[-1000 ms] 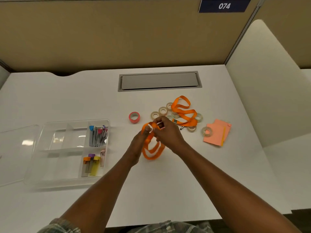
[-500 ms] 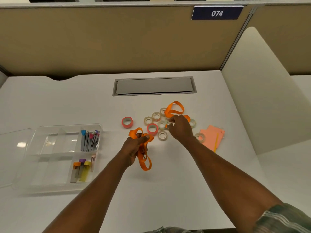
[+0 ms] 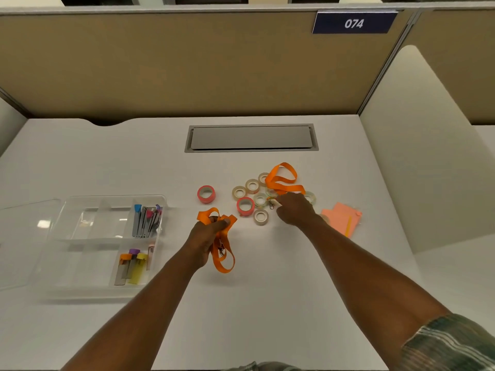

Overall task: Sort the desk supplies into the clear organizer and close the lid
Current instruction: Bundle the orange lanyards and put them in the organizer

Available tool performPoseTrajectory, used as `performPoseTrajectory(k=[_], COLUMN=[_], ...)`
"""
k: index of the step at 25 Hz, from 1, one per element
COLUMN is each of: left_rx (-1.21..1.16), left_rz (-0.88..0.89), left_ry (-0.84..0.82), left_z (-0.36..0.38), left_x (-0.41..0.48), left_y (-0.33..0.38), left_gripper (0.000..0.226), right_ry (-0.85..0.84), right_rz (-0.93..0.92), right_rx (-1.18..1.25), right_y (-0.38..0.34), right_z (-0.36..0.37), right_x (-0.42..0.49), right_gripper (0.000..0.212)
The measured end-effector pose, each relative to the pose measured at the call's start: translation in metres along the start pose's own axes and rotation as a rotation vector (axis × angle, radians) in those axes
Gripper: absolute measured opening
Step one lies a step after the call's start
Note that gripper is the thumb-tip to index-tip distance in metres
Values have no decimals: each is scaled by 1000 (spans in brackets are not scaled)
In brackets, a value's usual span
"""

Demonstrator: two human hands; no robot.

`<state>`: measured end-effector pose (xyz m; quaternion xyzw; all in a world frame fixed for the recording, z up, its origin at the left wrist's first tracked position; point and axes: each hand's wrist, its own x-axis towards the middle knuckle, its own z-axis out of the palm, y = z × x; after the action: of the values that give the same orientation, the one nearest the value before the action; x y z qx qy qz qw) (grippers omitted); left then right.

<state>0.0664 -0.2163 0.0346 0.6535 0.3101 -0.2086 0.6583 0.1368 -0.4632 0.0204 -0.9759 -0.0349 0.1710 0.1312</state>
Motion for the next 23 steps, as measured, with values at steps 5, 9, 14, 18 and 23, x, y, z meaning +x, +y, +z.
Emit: performPoseTrajectory(k=[5, 9, 14, 18, 23], left_rx=[-74, -169, -355, -450, -466], left_rz=[-18, 20, 65, 161, 233], left_ry=[5, -35, 7, 77, -18], left_z=[5, 10, 12, 3, -9], left_x=[-2, -8, -18, -25, -37], left_y=[7, 21, 55, 85, 106], left_gripper=[17, 7, 6, 11, 16], right_ry=[287, 432, 368, 284, 136], right_rz=[57, -18, -132, -215, -354], right_rx=[398, 665, 998, 1155, 1371], right_y=[-18, -46, -101, -148, -200], right_z=[-62, -118, -172, -201, -219], right_x=[0, -20, -46, -73, -92], right_gripper=[26, 23, 22, 20, 21])
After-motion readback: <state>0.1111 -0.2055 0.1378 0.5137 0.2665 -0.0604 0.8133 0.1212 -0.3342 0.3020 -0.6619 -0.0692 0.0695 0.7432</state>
